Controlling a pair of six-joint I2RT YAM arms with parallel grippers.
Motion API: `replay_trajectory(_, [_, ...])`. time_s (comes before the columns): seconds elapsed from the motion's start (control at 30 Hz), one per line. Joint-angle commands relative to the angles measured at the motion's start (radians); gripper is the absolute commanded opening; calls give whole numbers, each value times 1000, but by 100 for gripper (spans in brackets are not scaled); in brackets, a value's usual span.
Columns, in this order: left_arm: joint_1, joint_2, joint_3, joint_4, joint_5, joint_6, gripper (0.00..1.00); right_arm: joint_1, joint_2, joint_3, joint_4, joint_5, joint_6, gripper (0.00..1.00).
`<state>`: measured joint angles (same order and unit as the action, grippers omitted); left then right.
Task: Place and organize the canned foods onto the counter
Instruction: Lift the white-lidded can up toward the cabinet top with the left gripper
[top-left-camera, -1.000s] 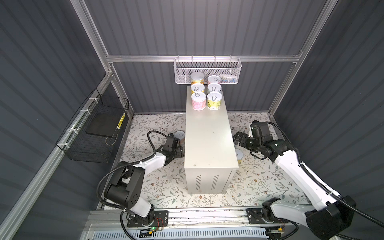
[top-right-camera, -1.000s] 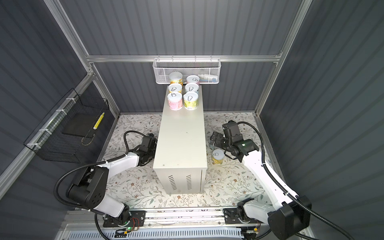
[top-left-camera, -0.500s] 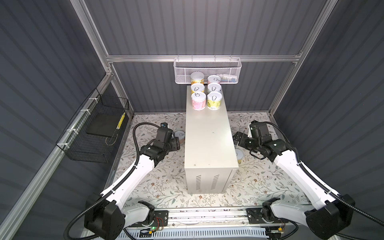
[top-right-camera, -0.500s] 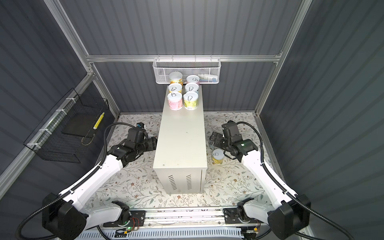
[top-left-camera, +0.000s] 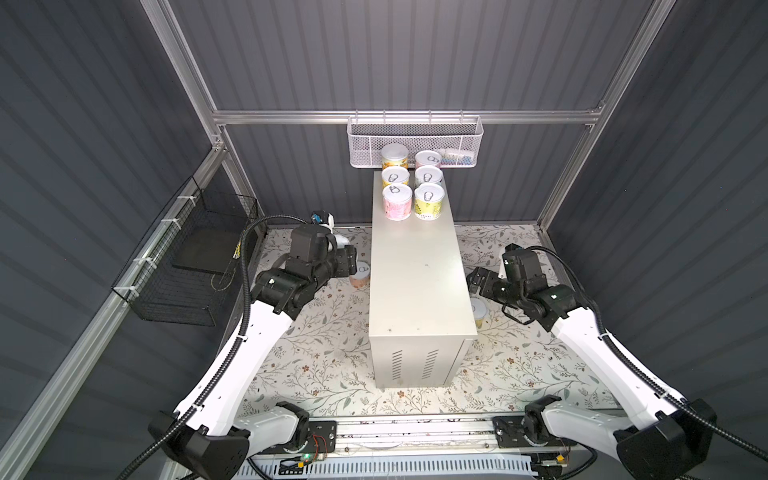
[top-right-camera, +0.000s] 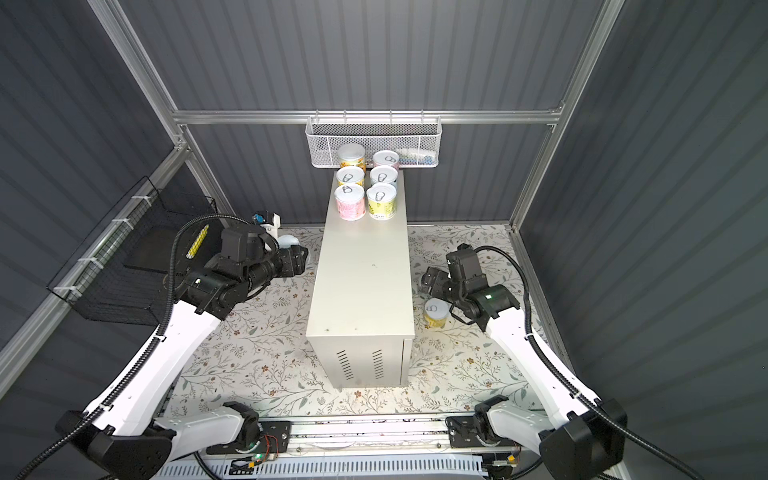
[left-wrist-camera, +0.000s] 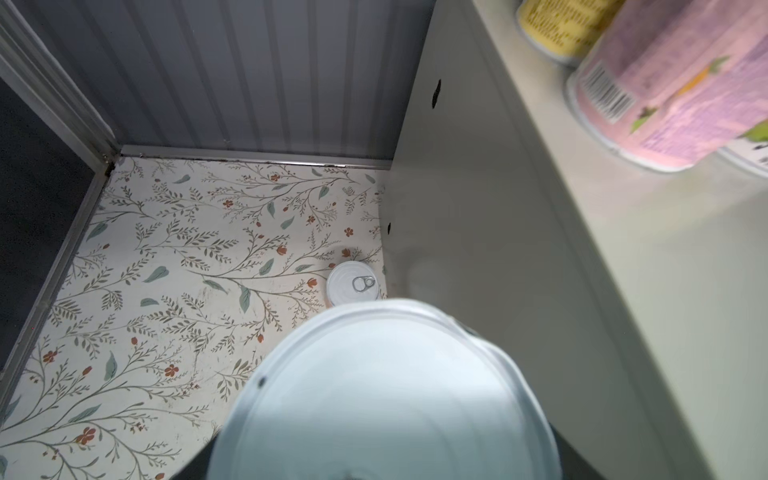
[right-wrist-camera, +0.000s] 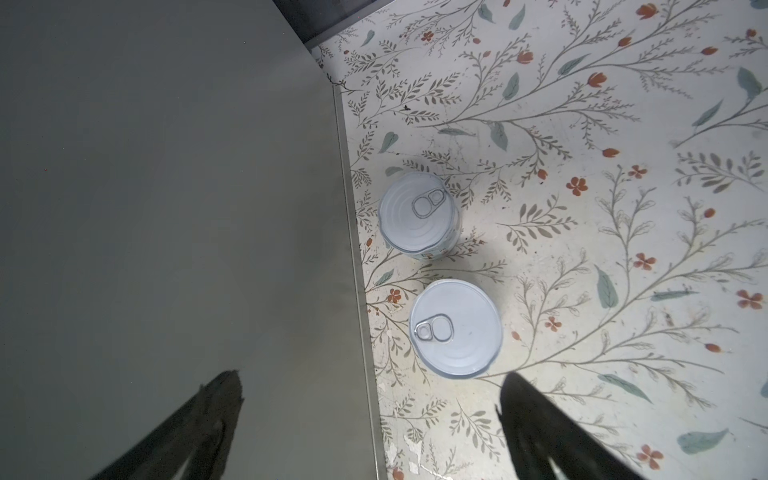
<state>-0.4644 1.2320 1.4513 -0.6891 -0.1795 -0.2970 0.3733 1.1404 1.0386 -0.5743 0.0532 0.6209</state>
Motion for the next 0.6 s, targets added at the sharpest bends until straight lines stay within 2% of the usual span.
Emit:
replay_trajectory(0.0, [-31,25,110,-50,27,47,0,-1,-14,-33,12,22,-7,98])
replay_trajectory(0.57, [-121,111,400,-188,-29,116,0,-50,-69,-89,45,-2,-30,99])
